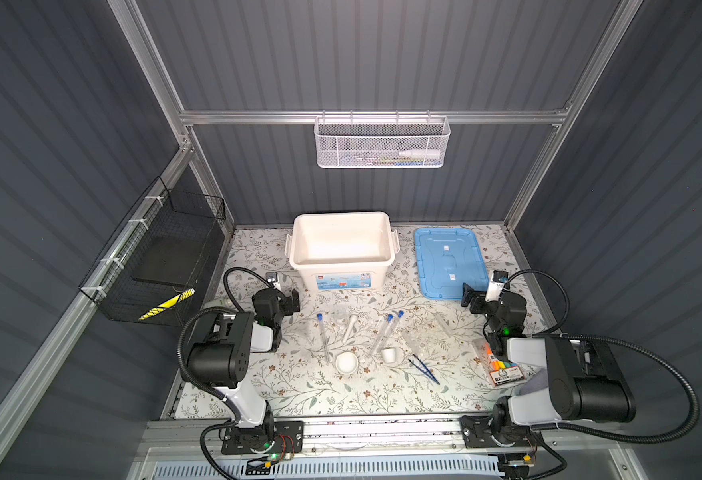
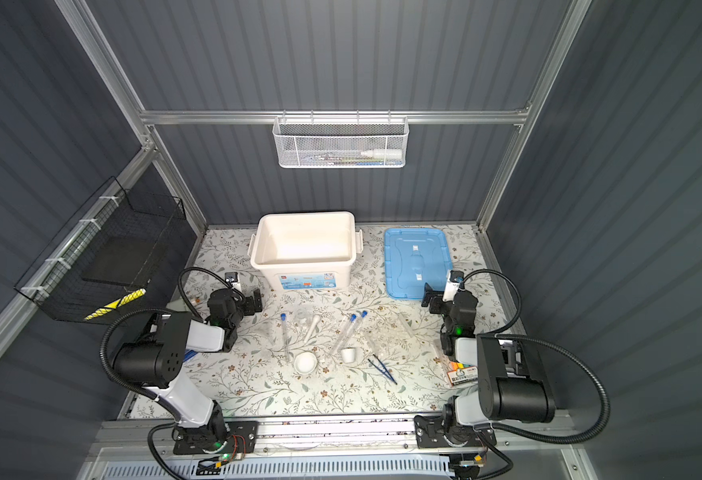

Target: Organize the chemistry lab equipment

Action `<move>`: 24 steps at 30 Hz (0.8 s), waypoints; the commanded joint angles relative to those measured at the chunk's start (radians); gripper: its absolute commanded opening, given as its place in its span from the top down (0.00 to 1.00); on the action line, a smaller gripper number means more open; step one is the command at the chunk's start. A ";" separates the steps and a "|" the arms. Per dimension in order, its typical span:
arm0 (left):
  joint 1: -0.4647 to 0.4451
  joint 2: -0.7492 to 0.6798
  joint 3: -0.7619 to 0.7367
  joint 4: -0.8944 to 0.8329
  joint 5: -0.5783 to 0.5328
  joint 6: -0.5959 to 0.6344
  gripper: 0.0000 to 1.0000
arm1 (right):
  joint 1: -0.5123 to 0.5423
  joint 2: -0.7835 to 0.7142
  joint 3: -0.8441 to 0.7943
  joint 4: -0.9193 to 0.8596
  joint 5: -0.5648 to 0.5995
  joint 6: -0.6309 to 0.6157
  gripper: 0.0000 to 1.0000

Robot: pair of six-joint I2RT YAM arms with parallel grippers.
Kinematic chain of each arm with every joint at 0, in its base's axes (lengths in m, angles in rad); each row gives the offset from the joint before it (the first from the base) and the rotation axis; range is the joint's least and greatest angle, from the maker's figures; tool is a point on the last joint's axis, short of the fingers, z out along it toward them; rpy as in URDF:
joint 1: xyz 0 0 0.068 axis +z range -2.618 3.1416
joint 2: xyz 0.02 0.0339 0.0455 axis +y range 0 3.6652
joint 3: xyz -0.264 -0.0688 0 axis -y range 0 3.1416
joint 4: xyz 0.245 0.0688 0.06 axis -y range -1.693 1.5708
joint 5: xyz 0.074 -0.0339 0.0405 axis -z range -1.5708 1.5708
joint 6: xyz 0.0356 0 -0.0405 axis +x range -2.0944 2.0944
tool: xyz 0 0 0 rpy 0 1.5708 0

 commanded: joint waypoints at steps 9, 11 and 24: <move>-0.004 -0.341 0.114 -0.411 -0.047 -0.109 0.00 | 0.000 -0.249 0.316 -0.742 -0.037 0.242 0.02; -0.004 -0.371 0.184 -0.574 -0.057 -0.177 0.01 | 0.020 -0.262 0.358 -0.817 -0.061 0.250 0.03; -0.061 -0.627 0.193 -0.973 -0.031 -0.355 0.04 | 0.135 -0.361 0.455 -1.091 -0.153 0.306 0.01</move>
